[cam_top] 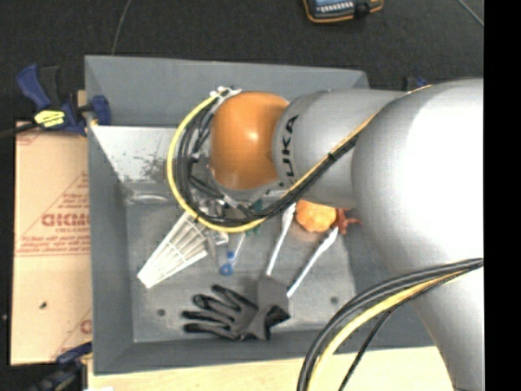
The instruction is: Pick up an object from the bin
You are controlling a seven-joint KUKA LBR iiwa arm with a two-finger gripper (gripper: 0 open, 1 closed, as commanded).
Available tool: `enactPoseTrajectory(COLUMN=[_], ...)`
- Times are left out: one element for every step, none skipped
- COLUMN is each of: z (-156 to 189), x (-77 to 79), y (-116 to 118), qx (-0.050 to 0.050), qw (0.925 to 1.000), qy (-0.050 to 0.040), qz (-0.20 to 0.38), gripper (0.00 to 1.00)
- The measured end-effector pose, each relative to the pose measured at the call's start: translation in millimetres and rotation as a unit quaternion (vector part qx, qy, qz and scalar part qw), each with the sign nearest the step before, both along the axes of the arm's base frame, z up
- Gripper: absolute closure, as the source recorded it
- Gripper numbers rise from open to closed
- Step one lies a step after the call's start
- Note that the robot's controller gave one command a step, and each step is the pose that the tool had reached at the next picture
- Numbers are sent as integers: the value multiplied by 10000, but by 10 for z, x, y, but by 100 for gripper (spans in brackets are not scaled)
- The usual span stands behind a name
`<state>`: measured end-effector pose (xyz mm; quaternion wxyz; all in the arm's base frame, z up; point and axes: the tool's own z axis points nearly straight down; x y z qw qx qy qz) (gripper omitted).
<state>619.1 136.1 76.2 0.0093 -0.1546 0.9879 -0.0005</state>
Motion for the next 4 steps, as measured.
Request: enactPoseTrajectory(z=[64, 71, 178, 310], x=[103, 108, 104, 93], y=[-99, -102, -106, -109], qx=[49, 49, 46, 45], qw=[9994, 9994, 9994, 9994], qy=[-69, -77, -79, -72], qz=[-331, -336, -332, -333], gripper=[100, 100, 100, 100])
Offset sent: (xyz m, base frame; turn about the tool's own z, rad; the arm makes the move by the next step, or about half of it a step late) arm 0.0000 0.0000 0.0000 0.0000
